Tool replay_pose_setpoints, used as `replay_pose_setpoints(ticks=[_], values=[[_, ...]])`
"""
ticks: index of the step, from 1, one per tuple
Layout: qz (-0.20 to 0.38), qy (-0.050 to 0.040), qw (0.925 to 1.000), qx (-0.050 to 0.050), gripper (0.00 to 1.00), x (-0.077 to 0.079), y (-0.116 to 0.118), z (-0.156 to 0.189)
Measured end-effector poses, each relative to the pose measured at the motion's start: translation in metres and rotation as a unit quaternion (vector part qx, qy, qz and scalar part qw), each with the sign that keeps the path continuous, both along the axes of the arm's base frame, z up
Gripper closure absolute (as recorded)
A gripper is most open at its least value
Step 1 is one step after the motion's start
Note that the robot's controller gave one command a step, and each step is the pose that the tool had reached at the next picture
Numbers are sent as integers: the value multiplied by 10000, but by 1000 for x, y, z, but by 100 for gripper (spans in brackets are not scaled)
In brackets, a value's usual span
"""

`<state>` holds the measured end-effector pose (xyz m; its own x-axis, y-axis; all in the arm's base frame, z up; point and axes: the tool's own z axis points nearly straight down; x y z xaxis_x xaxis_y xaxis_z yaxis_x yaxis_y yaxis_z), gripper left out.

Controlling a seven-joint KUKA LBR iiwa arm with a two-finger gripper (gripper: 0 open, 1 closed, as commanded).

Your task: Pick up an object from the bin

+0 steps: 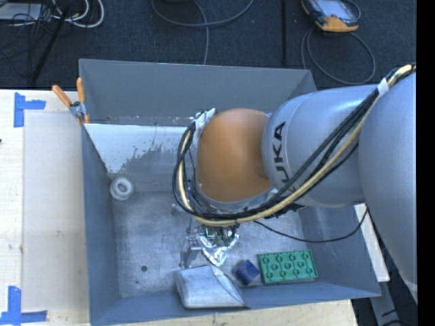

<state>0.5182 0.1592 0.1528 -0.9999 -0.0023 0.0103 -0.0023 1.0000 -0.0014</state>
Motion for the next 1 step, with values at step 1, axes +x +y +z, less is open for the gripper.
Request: replay_pose_setpoints(ticks=[1], values=[[743,-133,9971,18,0,-3,-88,-52]])
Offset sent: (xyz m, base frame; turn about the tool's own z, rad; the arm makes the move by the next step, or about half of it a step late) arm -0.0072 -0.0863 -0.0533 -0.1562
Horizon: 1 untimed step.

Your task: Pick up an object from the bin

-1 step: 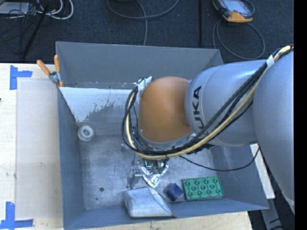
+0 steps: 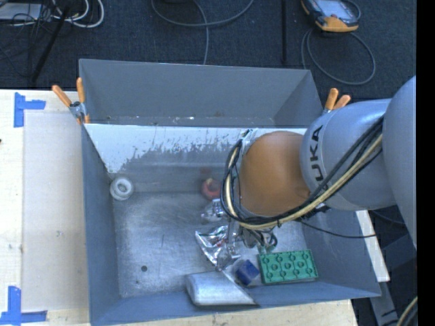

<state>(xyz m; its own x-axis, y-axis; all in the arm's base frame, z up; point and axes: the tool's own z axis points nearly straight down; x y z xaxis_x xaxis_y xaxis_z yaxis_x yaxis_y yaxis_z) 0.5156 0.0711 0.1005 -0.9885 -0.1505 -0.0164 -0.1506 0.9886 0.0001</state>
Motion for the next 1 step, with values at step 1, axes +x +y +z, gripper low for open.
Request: replay_pose_setpoints(ticks=[1], values=[[14,86,10000,-9,100,-4,1,-2]])
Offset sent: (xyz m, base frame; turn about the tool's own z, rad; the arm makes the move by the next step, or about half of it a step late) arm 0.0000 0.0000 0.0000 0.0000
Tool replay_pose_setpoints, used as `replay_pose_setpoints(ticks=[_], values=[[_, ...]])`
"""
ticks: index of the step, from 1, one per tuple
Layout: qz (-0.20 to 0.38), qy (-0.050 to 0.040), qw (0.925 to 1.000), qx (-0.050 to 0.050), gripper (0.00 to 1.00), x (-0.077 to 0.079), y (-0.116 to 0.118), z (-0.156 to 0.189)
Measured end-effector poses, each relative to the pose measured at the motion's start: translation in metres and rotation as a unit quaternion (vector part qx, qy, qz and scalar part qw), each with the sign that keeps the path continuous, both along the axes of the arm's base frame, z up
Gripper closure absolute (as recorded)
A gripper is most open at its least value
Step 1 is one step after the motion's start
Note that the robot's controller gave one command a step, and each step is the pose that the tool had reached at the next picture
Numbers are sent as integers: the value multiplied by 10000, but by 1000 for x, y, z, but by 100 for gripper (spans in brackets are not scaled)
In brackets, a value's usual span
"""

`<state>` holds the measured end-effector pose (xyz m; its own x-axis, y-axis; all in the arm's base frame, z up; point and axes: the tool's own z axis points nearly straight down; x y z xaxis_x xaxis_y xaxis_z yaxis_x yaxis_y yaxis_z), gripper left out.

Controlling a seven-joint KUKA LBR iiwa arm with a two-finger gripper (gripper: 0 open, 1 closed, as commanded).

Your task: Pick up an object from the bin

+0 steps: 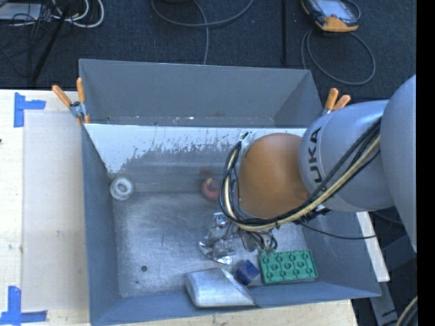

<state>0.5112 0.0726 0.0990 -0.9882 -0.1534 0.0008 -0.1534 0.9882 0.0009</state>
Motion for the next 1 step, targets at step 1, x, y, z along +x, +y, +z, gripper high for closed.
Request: replay_pose_setpoints(ticks=[1], values=[[-98,-48,9999,3,100,8,8,142]])
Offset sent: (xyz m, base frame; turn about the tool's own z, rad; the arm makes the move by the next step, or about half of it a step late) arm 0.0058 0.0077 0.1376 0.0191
